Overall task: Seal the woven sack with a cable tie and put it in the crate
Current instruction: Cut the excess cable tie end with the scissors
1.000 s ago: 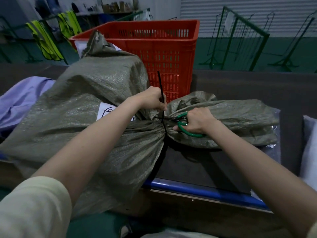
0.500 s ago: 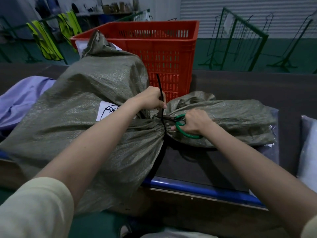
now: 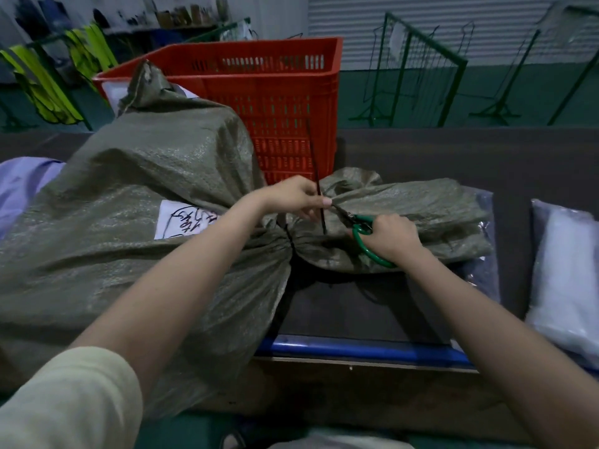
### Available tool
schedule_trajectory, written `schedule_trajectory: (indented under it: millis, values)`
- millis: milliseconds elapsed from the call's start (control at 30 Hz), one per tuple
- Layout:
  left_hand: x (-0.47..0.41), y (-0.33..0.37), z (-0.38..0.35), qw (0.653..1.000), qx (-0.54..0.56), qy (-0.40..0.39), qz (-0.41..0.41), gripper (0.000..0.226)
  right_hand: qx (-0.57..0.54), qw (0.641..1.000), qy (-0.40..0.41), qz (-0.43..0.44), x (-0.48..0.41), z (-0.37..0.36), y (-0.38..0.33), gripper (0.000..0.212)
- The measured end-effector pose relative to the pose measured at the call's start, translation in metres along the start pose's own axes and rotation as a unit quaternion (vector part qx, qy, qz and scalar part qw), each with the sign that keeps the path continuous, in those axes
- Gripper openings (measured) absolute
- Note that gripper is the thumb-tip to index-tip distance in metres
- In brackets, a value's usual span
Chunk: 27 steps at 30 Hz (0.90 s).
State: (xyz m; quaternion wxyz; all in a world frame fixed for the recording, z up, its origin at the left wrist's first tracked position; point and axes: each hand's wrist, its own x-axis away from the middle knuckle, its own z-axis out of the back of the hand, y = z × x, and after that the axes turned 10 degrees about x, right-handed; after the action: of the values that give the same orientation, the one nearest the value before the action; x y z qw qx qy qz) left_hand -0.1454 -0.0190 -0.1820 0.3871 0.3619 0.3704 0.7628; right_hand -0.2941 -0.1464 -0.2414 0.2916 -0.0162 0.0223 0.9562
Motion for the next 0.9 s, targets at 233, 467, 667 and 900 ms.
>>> schedule_trajectory:
  millis: [233, 467, 667, 900]
  values:
    - [-0.031, -0.009, -0.112, 0.931, -0.151, -0.317, 0.102, 0.029, -0.234, 0.935, -0.031, -0.264, 0.031, -0.025, 0.058, 0.06]
    - [-0.045, -0.033, -0.185, 0.915, -0.177, -0.339, 0.127, 0.036, -0.281, 0.876, -0.037, -0.391, 0.065, -0.042, 0.104, 0.059]
    - [-0.062, -0.021, -0.202, 0.93, -0.203, -0.28, 0.125, 0.045, -0.273, 0.865, -0.063, -0.416, 0.081, -0.054, 0.119, 0.054]
    - [-0.091, -0.005, -0.202, 0.973, -0.14, -0.12, 0.136, 0.044, -0.258, 0.865, -0.075, -0.423, 0.087, -0.061, 0.115, 0.052]
